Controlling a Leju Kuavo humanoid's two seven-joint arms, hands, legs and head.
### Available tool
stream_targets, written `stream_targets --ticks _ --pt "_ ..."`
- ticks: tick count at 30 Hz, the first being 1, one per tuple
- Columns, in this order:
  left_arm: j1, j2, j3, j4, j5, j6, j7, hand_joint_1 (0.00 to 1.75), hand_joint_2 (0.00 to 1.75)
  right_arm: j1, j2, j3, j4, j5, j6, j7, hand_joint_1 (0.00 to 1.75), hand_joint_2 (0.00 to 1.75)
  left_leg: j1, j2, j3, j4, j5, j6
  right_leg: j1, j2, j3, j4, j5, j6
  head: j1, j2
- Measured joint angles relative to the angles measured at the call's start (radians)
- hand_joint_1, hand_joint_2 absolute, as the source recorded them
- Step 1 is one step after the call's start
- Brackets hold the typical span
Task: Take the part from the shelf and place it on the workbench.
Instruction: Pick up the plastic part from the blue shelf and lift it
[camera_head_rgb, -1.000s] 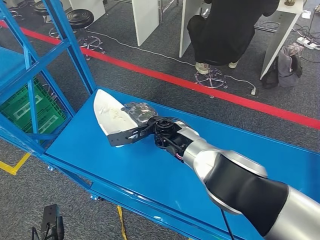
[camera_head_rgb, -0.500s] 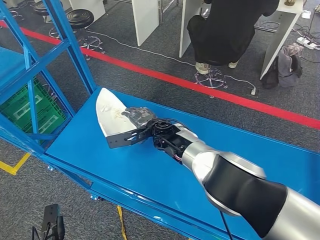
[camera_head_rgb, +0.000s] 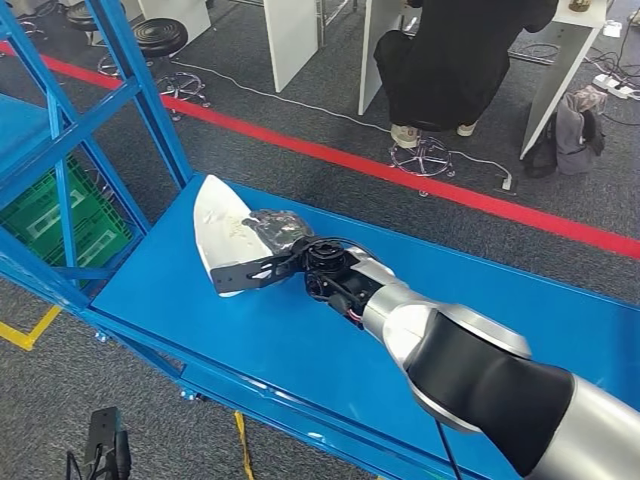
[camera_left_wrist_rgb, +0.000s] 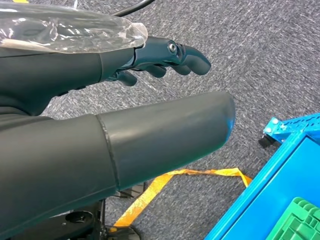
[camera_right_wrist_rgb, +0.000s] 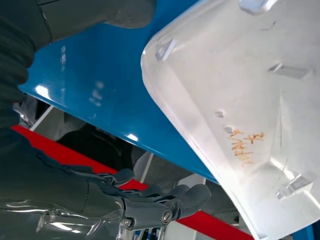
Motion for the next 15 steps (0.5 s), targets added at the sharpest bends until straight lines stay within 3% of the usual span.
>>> stream_targets --ticks 15 --pt "0.000 0.000 0.000 0.000 -0.006 0.002 0.000 0.00 0.00 0.000 0.000 0.000 0.014 0.004 -0.044 0.013 0.00 1.75 0.000 0.000 0.000 0.000 0.000 0.000 0.000 0.000 0.000 0.000 0.000 0.000 0.000 0.000"
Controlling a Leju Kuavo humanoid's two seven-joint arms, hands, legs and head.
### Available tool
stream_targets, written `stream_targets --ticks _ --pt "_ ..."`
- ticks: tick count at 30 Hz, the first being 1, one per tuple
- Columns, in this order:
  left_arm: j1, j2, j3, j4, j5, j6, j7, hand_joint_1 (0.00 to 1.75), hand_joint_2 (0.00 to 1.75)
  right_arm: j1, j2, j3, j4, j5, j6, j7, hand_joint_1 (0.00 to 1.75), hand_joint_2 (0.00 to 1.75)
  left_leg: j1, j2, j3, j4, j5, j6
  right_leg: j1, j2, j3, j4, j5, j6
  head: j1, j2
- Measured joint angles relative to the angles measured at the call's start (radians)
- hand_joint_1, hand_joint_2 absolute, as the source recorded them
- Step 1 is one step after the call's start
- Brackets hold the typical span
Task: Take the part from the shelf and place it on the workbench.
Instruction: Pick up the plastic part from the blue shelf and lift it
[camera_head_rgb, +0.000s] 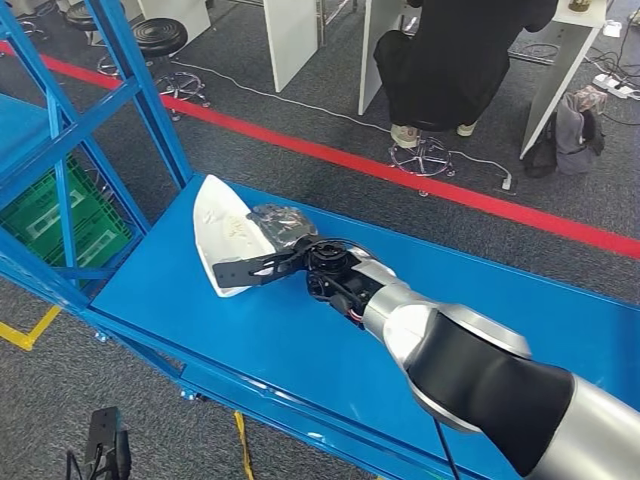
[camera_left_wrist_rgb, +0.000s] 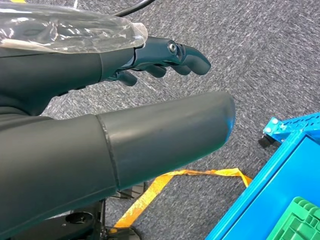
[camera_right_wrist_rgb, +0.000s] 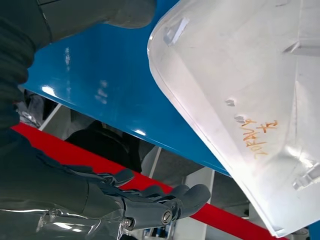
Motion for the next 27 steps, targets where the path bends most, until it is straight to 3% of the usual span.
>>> stream_targets --ticks 27 --pt "-0.004 -0.005 0.000 0.000 -0.014 0.000 0.007 0.00 0.00 0.027 0.051 0.002 0.001 0.004 0.041 -0.053 0.00 1.75 0.000 0.000 0.000 0.000 0.000 0.000 0.000 0.000 0.000 0.000 0.000 0.000 0.000 0.000"
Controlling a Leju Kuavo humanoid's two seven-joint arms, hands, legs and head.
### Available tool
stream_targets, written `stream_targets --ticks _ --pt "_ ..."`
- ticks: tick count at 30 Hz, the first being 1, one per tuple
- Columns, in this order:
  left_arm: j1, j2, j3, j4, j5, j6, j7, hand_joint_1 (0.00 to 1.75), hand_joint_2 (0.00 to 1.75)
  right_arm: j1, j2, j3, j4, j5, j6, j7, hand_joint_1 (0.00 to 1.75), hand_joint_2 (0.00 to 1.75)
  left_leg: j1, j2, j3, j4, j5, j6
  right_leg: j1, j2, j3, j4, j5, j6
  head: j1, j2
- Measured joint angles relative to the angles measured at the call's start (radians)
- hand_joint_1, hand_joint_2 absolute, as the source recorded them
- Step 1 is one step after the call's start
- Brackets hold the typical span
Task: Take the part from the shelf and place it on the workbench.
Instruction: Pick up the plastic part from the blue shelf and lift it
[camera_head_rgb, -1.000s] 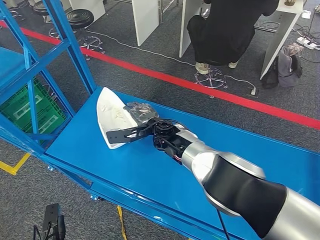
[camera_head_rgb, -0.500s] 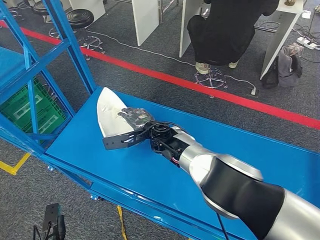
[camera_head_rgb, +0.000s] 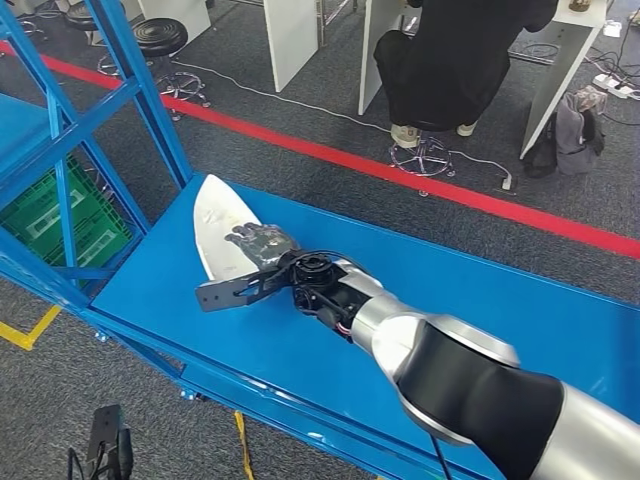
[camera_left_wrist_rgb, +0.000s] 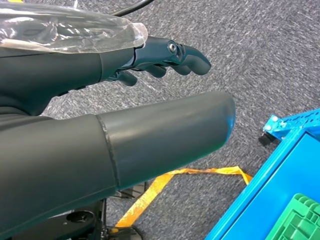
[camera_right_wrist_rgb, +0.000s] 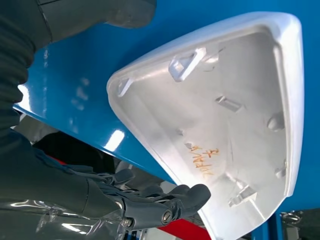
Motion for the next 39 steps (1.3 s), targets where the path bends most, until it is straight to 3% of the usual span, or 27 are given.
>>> stream_targets --ticks 23,27,39 --pt "-0.008 -0.012 0.000 0.000 -0.019 -0.002 0.007 0.00 0.00 0.002 0.008 0.005 0.021 -0.014 0.003 0.013 0.02 1.75 0.000 0.000 0.000 0.000 0.000 0.000 0.000 0.000 0.000 0.000 0.000 0.000 0.000 0.000" --pt "-0.011 -0.015 0.000 0.000 -0.022 -0.002 0.009 0.00 0.00 0.002 0.008 0.005 0.029 -0.025 0.004 0.022 1.74 1.75 0.000 0.000 0.000 0.000 0.000 0.000 0.000 0.000 0.000 0.000 0.000 0.000 0.000 0.000" --pt "-0.015 -0.022 0.000 0.000 -0.022 -0.002 0.018 0.00 0.00 0.003 0.008 0.005 0.043 -0.040 0.009 0.028 1.75 1.75 0.000 0.000 0.000 0.000 0.000 0.000 0.000 0.000 0.000 0.000 0.000 0.000 0.000 0.000"
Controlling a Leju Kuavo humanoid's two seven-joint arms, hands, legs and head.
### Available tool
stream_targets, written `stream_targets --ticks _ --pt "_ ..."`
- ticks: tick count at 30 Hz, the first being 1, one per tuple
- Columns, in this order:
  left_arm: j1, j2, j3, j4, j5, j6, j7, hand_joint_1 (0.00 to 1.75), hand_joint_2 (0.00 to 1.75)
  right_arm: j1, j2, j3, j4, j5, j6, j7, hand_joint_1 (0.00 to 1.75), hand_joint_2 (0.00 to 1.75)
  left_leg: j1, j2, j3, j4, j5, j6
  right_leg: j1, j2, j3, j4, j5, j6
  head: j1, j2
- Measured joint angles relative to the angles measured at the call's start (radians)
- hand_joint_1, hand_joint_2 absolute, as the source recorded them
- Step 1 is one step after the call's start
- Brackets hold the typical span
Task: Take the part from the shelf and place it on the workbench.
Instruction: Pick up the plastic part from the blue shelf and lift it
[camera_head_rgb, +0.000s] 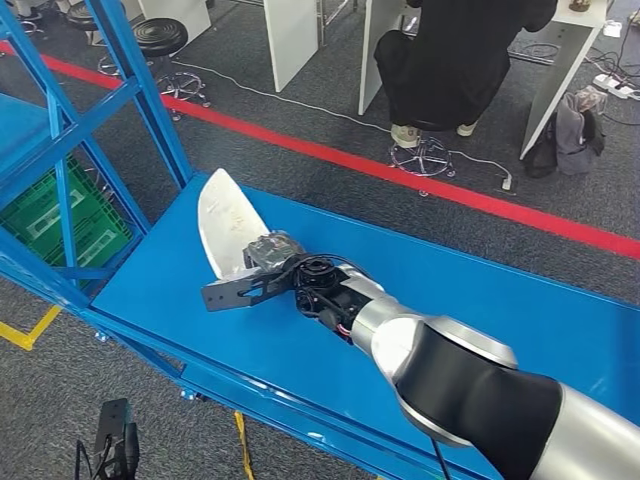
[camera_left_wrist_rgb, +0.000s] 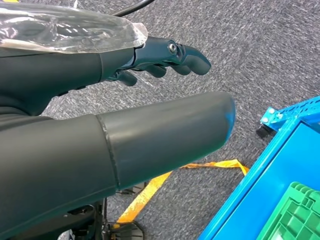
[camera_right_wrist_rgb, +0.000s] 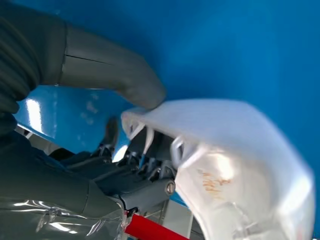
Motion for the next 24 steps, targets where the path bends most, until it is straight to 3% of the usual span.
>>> stream_targets --ticks 24 --pt "-0.002 -0.003 0.000 0.000 0.000 0.000 -0.003 0.00 0.00 -0.004 0.002 0.000 0.013 -0.002 0.000 0.000 1.75 1.75 0.000 0.000 0.000 0.000 0.000 0.000 0.000 0.000 0.000 0.000 0.000 0.000 0.000 0.000"
